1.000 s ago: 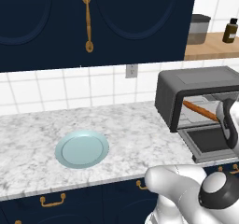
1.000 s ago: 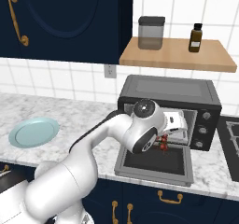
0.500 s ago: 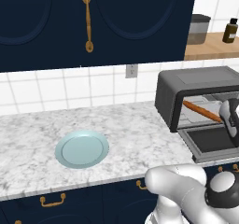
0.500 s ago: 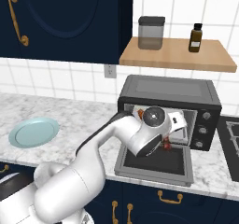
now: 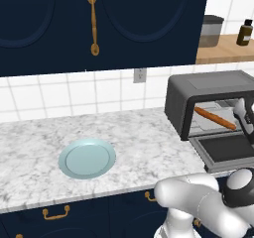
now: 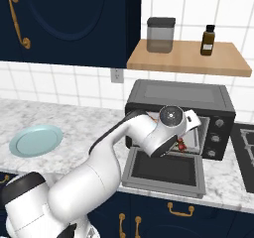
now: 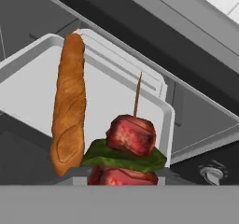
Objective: Pick up the kebab skewer and baguette bread, and place them inside the toaster oven. Close the toaster oven door and start by setting the timer.
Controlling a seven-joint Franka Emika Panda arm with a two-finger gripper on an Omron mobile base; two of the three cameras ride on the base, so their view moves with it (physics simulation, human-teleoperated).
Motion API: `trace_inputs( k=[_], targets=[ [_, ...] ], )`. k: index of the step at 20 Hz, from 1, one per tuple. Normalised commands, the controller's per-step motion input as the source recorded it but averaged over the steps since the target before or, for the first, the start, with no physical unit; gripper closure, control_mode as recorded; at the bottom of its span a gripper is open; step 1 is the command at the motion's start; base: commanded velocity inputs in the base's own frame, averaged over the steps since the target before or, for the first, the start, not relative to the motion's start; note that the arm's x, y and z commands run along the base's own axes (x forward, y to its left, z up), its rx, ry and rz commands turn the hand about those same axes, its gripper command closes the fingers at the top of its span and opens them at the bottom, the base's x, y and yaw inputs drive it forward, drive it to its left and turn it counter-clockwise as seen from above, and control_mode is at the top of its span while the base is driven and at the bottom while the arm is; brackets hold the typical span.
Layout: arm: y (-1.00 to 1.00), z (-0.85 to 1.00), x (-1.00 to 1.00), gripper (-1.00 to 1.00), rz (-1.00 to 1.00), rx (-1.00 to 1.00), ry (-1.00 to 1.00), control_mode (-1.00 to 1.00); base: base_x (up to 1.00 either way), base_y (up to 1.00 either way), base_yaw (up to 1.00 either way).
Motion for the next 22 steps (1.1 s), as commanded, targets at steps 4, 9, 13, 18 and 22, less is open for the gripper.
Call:
trace_inputs(
  k=[4,9,13,18,22],
  targets=[
    [0.00,-0.12,0.21,1.00,0.08,-0.09,0.00,-1.00,0.00,0.00,0.00],
    [0.00,-0.20,0.07,1.00,0.12,-0.12,0.00,-1.00,0.00,0.00,0.00],
    [0.00,-0.09,0.05,1.00,0.11,-0.08,0.00,-1.00,0.00,0.00,0.00],
    [-0.06,-0.03,0.06,1.00,0.01,-0.03,0.03,-1.00,0.00,0.00,0.00],
    [0.00,-0.01,0.08,1.00,0.00,0.00,0.00,-1.00,0.00,0.00,0.00]
  ],
)
